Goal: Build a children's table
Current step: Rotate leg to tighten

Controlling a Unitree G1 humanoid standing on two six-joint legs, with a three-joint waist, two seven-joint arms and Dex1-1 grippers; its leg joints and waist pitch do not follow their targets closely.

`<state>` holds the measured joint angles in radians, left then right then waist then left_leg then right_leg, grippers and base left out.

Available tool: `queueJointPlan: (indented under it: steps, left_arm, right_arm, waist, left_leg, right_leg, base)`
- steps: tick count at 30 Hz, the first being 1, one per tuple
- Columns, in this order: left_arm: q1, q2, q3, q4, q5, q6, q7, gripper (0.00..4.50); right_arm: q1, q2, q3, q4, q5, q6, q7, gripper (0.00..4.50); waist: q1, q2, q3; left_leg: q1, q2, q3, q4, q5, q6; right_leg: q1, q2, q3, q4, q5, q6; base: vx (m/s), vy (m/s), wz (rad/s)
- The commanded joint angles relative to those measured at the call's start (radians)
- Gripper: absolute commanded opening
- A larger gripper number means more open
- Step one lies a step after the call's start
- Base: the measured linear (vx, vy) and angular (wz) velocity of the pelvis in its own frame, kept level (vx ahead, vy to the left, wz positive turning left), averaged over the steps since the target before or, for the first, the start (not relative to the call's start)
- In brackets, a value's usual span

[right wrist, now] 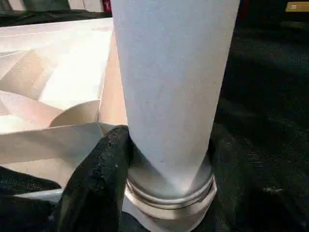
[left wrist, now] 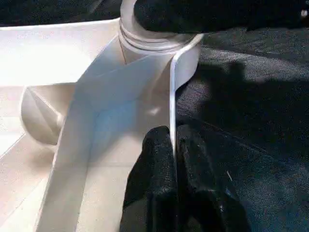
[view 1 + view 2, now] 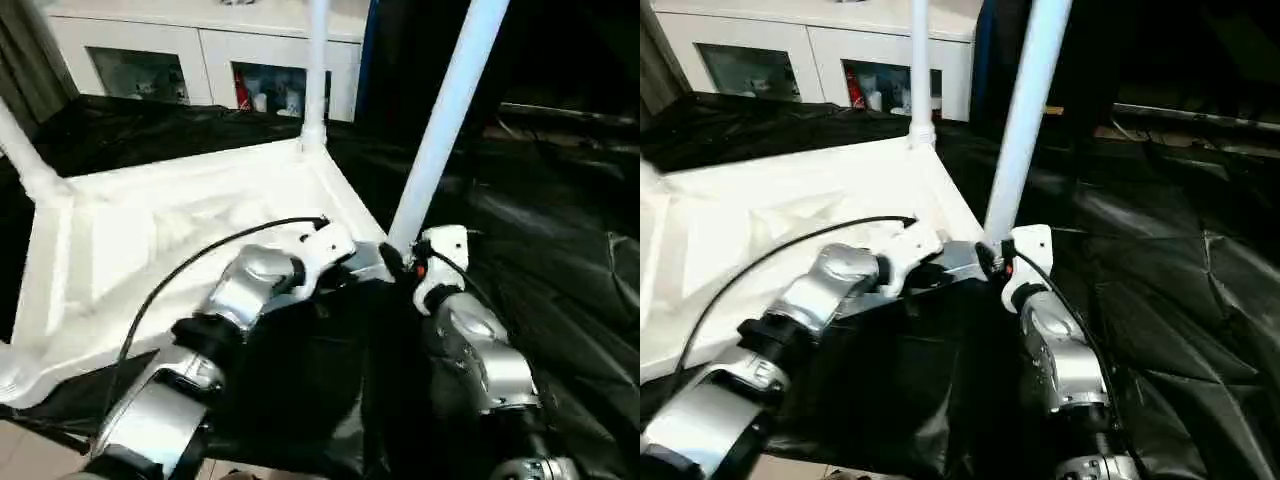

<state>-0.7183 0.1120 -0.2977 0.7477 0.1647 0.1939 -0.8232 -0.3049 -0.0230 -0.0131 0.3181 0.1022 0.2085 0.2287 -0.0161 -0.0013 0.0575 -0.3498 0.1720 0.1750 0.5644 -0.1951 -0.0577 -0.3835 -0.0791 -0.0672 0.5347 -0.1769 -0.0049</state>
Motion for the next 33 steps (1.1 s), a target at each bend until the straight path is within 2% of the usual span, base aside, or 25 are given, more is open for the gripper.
queueJointPlan:
  steps: [1, 2, 4, 5, 7, 9, 11, 12, 14, 15, 17, 18, 19, 20, 21, 23, 24, 26, 27, 28, 30, 33]
  left_arm:
    - [0.021, -0.027, -0.009, 0.003, -0.026, -0.025, -0.011, 0.0]
    - [0.028, -0.016, -0.017, -0.009, -0.028, -0.029, -0.04, 0.0]
    - [0.044, 0.022, -0.02, -0.028, -0.031, -0.042, -0.097, 0.0]
    - [0.046, 0.035, -0.019, -0.027, -0.032, -0.053, -0.109, 0.0]
    - [0.048, 0.052, -0.02, -0.026, -0.035, -0.07, -0.13, 0.0]
    - [0.051, 0.061, -0.021, -0.029, -0.039, -0.078, -0.148, 0.0]
    - [0.063, 0.085, -0.027, -0.043, -0.049, -0.11, -0.198, 0.0]
    - [0.083, 0.121, -0.037, -0.07, -0.064, -0.145, -0.278, 0.0]
    - [0.092, 0.137, -0.042, -0.085, -0.073, -0.149, -0.318, 0.0]
    - [0.098, 0.148, -0.045, -0.096, -0.081, -0.141, -0.344, 0.0]
    - [0.108, 0.169, -0.045, -0.12, -0.099, -0.127, -0.395, 0.0]
    - [0.111, 0.174, -0.044, -0.126, -0.104, -0.125, -0.408, 0.0]
    - [0.111, 0.174, -0.044, -0.126, -0.104, -0.125, -0.408, 0.0]
    - [0.115, 0.18, -0.045, -0.134, -0.112, -0.123, -0.429, 0.0]
    - [0.119, 0.186, -0.046, -0.141, -0.117, -0.119, -0.444, 0.0]
    - [0.126, 0.195, -0.047, -0.154, -0.128, -0.116, -0.466, 0.0]
    - [0.128, 0.197, -0.046, -0.158, -0.131, -0.115, -0.472, 0.0]
    - [0.135, 0.203, -0.045, -0.168, -0.135, -0.113, -0.486, 0.0]
    - [0.14, 0.207, -0.045, -0.176, -0.137, -0.109, -0.492, 0.0]
    - [0.14, 0.207, -0.045, -0.176, -0.137, -0.109, -0.492, 0.0]
    - [0.143, 0.209, -0.044, -0.18, -0.136, -0.107, -0.491, 0.0]
    - [0.146, 0.211, -0.041, -0.181, -0.133, -0.108, -0.485, 0.0]
  right_arm:
    - [0.03, 0.01, 0.053, 0.047, -0.006, 0.065, 0.047, 2.98]
    - [0.029, -0.005, 0.067, 0.041, -0.011, 0.063, 0.074, 3.13]
    - [0.027, -0.075, 0.096, 0.014, -0.009, 0.052, 0.191, 3.13]
    - [0.024, -0.101, 0.098, 0.007, -0.002, 0.049, 0.229, 3.13]
    - [0.021, -0.135, 0.099, 0.0, 0.014, 0.046, 0.28, 3.13]
    - [0.019, -0.154, 0.097, -0.006, 0.027, 0.044, 0.314, 3.13]
    - [0.019, -0.197, 0.093, -0.021, 0.054, 0.044, 0.393, 3.13]
    - [0.018, -0.258, 0.092, -0.041, 0.088, 0.041, 0.506, 3.13]
    - [0.017, -0.284, 0.092, -0.05, 0.103, 0.043, 0.554, 3.13]
    - [0.017, -0.302, 0.094, -0.057, 0.112, 0.042, 0.589, 3.13]
    - [0.012, -0.341, 0.102, -0.064, 0.127, 0.035, 0.668, 3.13]
    - [0.01, -0.351, 0.104, -0.065, 0.13, 0.033, 0.691, 3.13]
    - [0.01, -0.351, 0.104, -0.065, 0.13, 0.033, 0.691, 3.13]
    - [0.01, -0.361, 0.109, -0.069, 0.14, 0.038, 0.725, 3.13]
    - [0.011, -0.369, 0.115, -0.073, 0.147, 0.039, 0.75, 3.13]
    - [0.011, -0.383, 0.123, -0.079, 0.165, 0.045, 0.794, 3.13]
    - [0.01, -0.388, 0.126, -0.078, 0.171, 0.047, 0.808, 3.13]
    - [0.01, -0.396, 0.133, -0.077, 0.177, 0.049, 0.835, 2.98]
    - [0.01, -0.4, 0.138, -0.076, 0.179, 0.048, 0.85, 2.98]
    - [0.01, -0.4, 0.138, -0.076, 0.179, 0.048, 0.85, 2.98]
    - [0.01, -0.4, 0.139, -0.072, 0.179, 0.046, 0.855, 2.68]
    - [0.011, -0.391, 0.139, -0.069, 0.179, 0.044, 0.854, 2.61]
  waist:
    - [-0.01, -0.006, -0.016]
    - [-0.009, -0.007, -0.018]
    - [-0.01, -0.007, -0.023]
    - [-0.011, -0.008, -0.023]
    - [-0.003, -0.011, -0.026]
    - [0.0, -0.013, -0.025]
    - [0.004, -0.016, -0.032]
    - [0.006, -0.016, -0.034]
    - [0.011, -0.019, -0.036]
    - [0.014, -0.017, -0.038]
    - [0.019, -0.015, -0.048]
    - [0.023, -0.019, -0.058]
    - [0.026, -0.017, -0.058]
    - [0.026, -0.021, -0.06]
    - [0.028, -0.02, -0.063]
    - [0.029, -0.02, -0.062]
    - [0.029, -0.019, -0.06]
    - [0.032, -0.018, -0.058]
    - [0.033, -0.017, -0.054]
    - [0.033, -0.017, -0.054]
    - [0.032, -0.019, -0.051]
    - [0.032, -0.021, -0.053]
  left_leg:
    - [0.014, 0.051, -0.036, -0.09, -0.493, 0.021]
    - [0.016, 0.051, -0.037, -0.09, -0.491, 0.022]
    - [-0.005, 0.057, -0.038, -0.094, -0.433, 0.032]
    - [-0.007, 0.056, -0.035, -0.093, -0.42, 0.036]
    - [0.001, 0.055, -0.024, -0.085, -0.38, 0.056]
    - [-0.001, 0.055, -0.02, -0.082, -0.35, 0.065]
    - [-0.006, 0.057, -0.02, -0.08, -0.31, 0.076]
    - [-0.007, 0.059, -0.018, -0.079, -0.28, 0.09]
    - [-0.009, 0.059, -0.013, -0.072, -0.252, 0.107]
    - [-0.006, 0.061, -0.011, -0.069, -0.235, 0.11]
    - [-0.009, 0.06, -0.008, -0.061, -0.155, 0.123]
    - [-0.017, 0.059, -0.009, -0.053, -0.078, 0.141]
    - [-0.018, 0.057, -0.007, -0.046, -0.032, 0.169]
    - [-0.016, 0.057, -0.005, -0.044, -0.02, 0.182]
    - [-0.017, 0.055, -0.006, -0.041, 0.003, 0.202]
    - [-0.017, 0.058, -0.006, -0.039, 0.016, 0.223]
    - [-0.016, 0.059, -0.006, -0.039, 0.003, 0.224]
    - [-0.013, 0.063, -0.006, -0.041, -0.028, 0.208]
    - [-0.011, 0.065, -0.006, -0.045, -0.067, 0.182]
    - [-0.011, 0.065, -0.006, -0.045, -0.067, 0.182]
    - [-0.01, 0.063, -0.006, -0.049, -0.13, 0.135]
    - [-0.011, 0.061, -0.007, -0.048, -0.136, 0.117]
  right_leg:
    - [-0.002, -0.069, 0.033, -0.094, -0.613, -0.081]
    - [0.0, -0.071, 0.033, -0.094, -0.612, -0.083]
    - [0.016, -0.075, 0.04, -0.08, -0.541, -0.103]
    - [0.016, -0.075, 0.041, -0.079, -0.525, -0.11]
    - [0.012, -0.076, 0.047, -0.078, -0.481, -0.142]
    - [0.011, -0.077, 0.051, -0.074, -0.478, -0.157]
    - [0.023, -0.079, 0.05, -0.065, -0.45, -0.167]
    - [0.024, -0.077, 0.05, -0.062, -0.41, -0.179]
    - [0.025, -0.075, 0.053, -0.054, -0.37, -0.2]
    - [0.022, -0.077, 0.055, -0.049, -0.351, -0.213]
    - [0.03, -0.074, 0.055, -0.033, -0.237, -0.241]
    - [0.042, -0.072, 0.055, -0.01, -0.102, -0.268]
    - [0.038, -0.069, 0.054, 0.001, -0.001, -0.289]
    - [0.038, -0.069, 0.053, 0.004, 0.031, -0.299]
    - [0.043, -0.071, 0.051, 0.011, 0.068, -0.313]
    - [0.043, -0.071, 0.048, 0.013, 0.075, -0.32]
    - [0.042, -0.07, 0.047, 0.009, 0.04, -0.317]
    - [0.04, -0.07, 0.046, 0.005, -0.027, -0.311]
    - [0.037, -0.069, 0.046, -0.002, -0.094, -0.302]
    - [0.037, -0.069, 0.046, -0.002, -0.094, -0.302]
    - [0.036, -0.07, 0.048, -0.011, -0.198, -0.273]
    - [0.036, -0.07, 0.051, -0.013, -0.218, -0.256]
  base:
    - [0.0, 0.0, 0.0]
    - [0.0, 0.0, 0.0]
    - [0.0, 0.0, 0.0]
    - [0.0, 0.0, 0.0]
    - [0.0, 0.0, 0.0]
    - [0.0, 0.0, 0.0]
    - [0.0, 0.0, 0.0]
    - [0.0, 0.0, 0.0]
    - [0.028, -0.02, 0.04]
    - [0.056, -0.04, 0.08]
    - [0.071, -0.036, 0.03]
    - [0.071, -0.03, 0.0]
    - [0.054, -0.016, 0.0]
    - [0.0, 0.0, 0.0]
    - [0.0, 0.0, 0.0]
    - [0.0, 0.0, 0.0]
    - [0.0, 0.0, 0.0]
    - [0.0, 0.0, 0.0]
    - [0.0, 0.0, 0.0]
    - [0.0, 0.0, 0.0]
    - [0.0, 0.0, 0.0]
    - [0.0, 0.0, 0.0]
